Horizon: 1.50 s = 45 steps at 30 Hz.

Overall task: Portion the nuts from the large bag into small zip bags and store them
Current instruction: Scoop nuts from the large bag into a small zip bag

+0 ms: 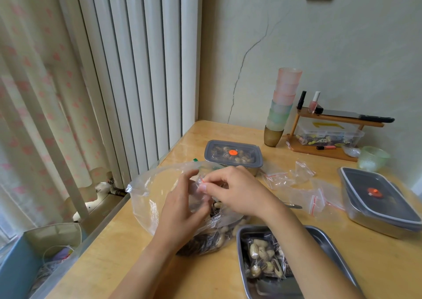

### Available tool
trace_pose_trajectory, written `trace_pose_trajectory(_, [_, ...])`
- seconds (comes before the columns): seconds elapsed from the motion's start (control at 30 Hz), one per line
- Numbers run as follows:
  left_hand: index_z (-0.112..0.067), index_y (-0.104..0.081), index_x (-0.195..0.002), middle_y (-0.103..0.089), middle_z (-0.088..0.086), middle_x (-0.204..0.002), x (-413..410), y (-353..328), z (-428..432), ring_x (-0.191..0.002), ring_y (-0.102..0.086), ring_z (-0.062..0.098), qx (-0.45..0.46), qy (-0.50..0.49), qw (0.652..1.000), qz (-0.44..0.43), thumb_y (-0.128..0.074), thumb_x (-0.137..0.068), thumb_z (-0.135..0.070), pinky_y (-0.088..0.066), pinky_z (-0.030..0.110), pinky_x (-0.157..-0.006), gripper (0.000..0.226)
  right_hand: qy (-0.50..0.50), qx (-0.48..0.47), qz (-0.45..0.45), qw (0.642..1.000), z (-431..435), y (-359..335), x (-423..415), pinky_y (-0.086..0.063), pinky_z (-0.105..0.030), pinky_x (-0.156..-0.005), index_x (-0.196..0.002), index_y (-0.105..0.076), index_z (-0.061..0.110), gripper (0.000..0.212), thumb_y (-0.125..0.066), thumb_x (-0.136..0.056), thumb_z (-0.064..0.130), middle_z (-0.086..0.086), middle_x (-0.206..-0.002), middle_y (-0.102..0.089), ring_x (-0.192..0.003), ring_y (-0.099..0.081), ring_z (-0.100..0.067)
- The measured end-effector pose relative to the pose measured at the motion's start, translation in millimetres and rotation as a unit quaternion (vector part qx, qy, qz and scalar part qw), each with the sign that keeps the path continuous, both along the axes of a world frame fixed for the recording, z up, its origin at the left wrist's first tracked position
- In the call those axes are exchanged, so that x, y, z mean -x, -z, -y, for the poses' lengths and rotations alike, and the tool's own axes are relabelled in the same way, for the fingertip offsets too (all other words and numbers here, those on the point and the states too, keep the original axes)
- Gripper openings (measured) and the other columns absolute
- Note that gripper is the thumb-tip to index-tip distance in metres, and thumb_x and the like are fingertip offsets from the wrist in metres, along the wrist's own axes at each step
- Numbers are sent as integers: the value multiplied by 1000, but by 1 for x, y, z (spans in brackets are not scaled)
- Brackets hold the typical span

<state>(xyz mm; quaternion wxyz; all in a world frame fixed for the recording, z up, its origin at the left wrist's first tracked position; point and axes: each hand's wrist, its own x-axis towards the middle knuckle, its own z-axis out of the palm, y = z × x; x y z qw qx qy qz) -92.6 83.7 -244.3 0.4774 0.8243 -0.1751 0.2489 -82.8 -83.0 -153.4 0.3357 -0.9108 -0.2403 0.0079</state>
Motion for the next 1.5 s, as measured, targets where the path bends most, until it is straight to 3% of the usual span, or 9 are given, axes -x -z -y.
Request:
trace_pose_trajectory(0.2, [-29, -55, -113, -69, -16, -98, 3, -3, 0, -91, -68, 10, -25, 30, 999, -5, -74, -85, -21, -53, 44, -81, 35, -23, 1, -64, 998, 8, -4, 2, -49, -21, -51, -108, -76, 34, 16, -64, -101, 41, 13, -103, -74, -52, -60, -5])
trace_pose_trajectory(0.4, [-32, -59, -100, -66, -12, -91, -2, -3, -1, -87, -65, 12, -35, 9, 999, 3, -68, -77, -33, -49, 51, -85, 25, -49, 45, -117, 991, 4, -4, 7, -53, -23, -57, -126, -66, 44, 29, -61, -99, 54, 17, -112, -71, -49, -58, -3])
trace_pose_trajectory(0.63, [-29, -63, -92, -65, -16, -85, -5, 0, -5, -83, -62, 8, -30, -10, 999, 8, -81, -83, -41, -47, 26, -74, 23, 3, 8, -120, 993, 16, -18, 5, -64, -40, -79, -106, -73, 33, 18, -58, -103, 43, 7, -99, -77, -70, -76, -12])
trace_pose_trajectory(0.8, [-35, -61, -94, -67, -17, -88, -7, 7, -5, -88, -63, 9, -49, -24, 998, -41, -83, -80, -48, -50, 31, -77, 29, 224, 227, -76, 945, 65, -7, -20, -60, -40, -87, -102, -68, 19, 15, -55, -101, 12, 1, -102, -71, -90, -70, -18])
trace_pose_trajectory(0.93, [-37, -60, -94, -67, -18, -87, -7, 6, -4, -88, -63, 7, -53, -36, 997, -53, -82, -80, -50, -51, 33, -76, 29, 208, 394, -210, 870, 89, 1, -28, -56, -37, -96, -120, -63, 12, 31, -75, -92, 19, -6, -128, -66, -112, -65, -24])
trace_pose_trajectory(1.07, [-37, -59, -95, -68, -18, -87, -6, 7, -5, -89, -63, 6, -47, -46, 996, -66, -81, -81, -50, -51, 31, -77, 29, 198, 419, -243, 852, 88, 10, -29, -56, -37, -97, -131, -63, 7, 48, -80, -89, 23, -9, -130, -66, -115, -66, -26])
trace_pose_trajectory(1.3, [-31, -55, -105, -62, -12, -80, -4, 3, -5, -80, -60, 3, 4, -140, 987, -74, -78, -85, -37, -47, 24, -64, 31, 213, 216, -201, 931, 103, -45, 1, -54, -32, -67, -108, -65, 21, 22, -79, -91, 24, -2, -79, -78, -63, -68, -10])
trace_pose_trajectory(1.4, [-27, -51, -111, -59, -8, -78, -3, 2, -7, -77, -58, 7, 15, -180, 980, -84, -76, -84, -35, -49, 37, -62, 37, 190, 46, -151, 969, 94, -60, 13, -62, -44, -81, -107, -67, 25, 23, -81, -89, 24, -4, -83, -79, -73, -76, -19])
trace_pose_trajectory(1.5, [-25, -50, -115, -59, -7, -78, -4, 4, -7, -78, -57, 10, 11, -197, 975, -106, -73, -86, -36, -46, 38, -62, 39, 183, -129, -87, 971, 66, -61, 16, -64, -36, -77, -105, -71, 21, 16, -77, -91, 23, -3, -89, -78, -76, -77, -17])
